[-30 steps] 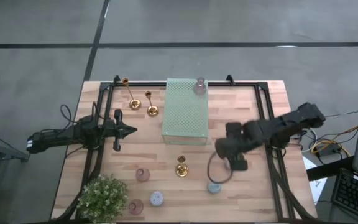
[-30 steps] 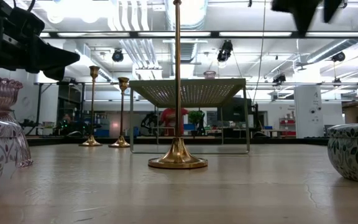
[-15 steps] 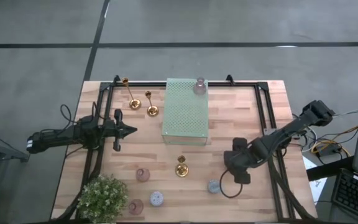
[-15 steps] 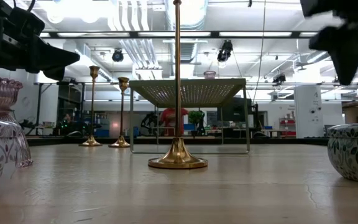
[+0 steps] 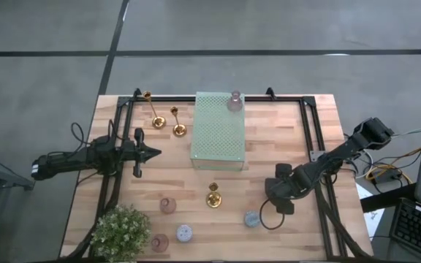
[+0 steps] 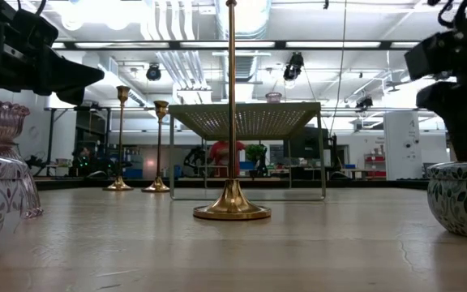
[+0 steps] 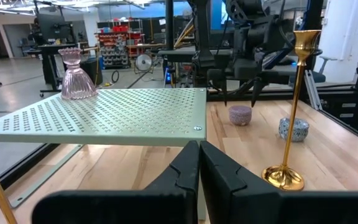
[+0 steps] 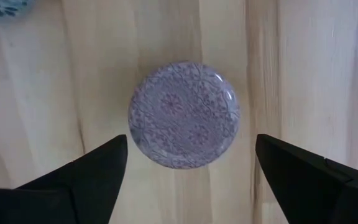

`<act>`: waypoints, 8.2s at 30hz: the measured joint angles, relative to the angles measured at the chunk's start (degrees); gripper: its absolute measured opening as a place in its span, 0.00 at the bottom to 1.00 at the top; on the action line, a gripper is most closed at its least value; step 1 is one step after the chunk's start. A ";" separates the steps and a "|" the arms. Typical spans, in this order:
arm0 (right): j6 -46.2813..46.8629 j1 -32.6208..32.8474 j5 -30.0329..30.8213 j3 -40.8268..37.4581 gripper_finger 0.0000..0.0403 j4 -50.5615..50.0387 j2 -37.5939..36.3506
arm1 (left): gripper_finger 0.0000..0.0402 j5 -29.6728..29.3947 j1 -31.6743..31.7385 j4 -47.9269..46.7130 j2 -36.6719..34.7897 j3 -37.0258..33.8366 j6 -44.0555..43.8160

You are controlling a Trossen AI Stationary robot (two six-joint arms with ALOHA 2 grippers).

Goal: Pick & Place candle stick holders
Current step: Put the patterned pink scented candle on the shelf, then put the top-right metal gold candle holder on the shelf

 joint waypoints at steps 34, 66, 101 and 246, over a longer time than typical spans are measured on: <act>0.09 0.02 2.28 -3.01 0.81 7.12 1.14 | 0.05 -0.01 0.00 0.00 0.00 0.00 -0.01; -0.74 0.02 2.56 -3.20 0.70 7.46 1.11 | 0.05 0.00 0.01 0.00 -0.02 0.00 0.00; -32.91 -25.08 6.08 46.57 0.73 -14.78 1.83 | 0.05 0.00 -0.02 -0.01 0.00 0.00 -0.01; -25.48 -8.00 6.05 15.47 0.15 7.87 -18.18 | 0.05 -0.01 -0.02 0.00 -0.01 0.00 -0.01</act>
